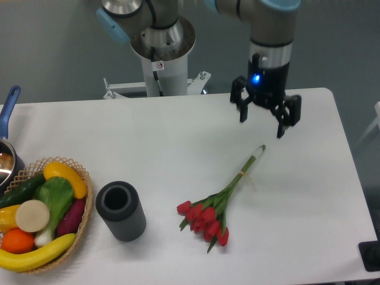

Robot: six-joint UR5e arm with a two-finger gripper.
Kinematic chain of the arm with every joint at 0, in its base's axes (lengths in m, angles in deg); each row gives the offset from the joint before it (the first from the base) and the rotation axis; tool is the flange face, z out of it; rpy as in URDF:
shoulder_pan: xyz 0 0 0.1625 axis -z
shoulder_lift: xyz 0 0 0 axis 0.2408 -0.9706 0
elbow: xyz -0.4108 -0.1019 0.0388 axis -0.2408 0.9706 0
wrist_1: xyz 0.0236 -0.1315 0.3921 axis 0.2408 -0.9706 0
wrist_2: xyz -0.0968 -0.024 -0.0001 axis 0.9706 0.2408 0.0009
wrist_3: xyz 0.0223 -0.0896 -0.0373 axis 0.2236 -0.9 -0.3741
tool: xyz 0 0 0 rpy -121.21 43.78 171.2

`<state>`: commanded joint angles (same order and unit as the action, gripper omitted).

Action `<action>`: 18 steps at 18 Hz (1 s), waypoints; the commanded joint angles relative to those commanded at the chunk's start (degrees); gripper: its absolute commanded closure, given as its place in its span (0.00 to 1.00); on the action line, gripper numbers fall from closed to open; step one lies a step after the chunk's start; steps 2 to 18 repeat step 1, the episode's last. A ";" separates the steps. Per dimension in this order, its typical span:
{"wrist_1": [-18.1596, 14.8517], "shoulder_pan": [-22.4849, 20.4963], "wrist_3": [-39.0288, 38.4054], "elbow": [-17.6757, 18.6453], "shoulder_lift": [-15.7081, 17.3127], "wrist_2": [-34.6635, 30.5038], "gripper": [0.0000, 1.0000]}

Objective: Place the flowers on the table

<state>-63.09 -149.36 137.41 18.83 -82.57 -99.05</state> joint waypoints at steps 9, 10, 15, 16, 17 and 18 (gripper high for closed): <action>-0.79 -0.70 0.62 0.00 0.35 0.00 0.00; -0.79 -0.70 0.62 0.00 0.35 0.00 0.00; -0.79 -0.70 0.62 0.00 0.35 0.00 0.00; -0.79 -0.70 0.62 0.00 0.35 0.00 0.00; -0.79 -0.70 0.62 0.00 0.35 0.00 0.00; -0.79 -0.70 0.62 0.00 0.35 0.00 0.00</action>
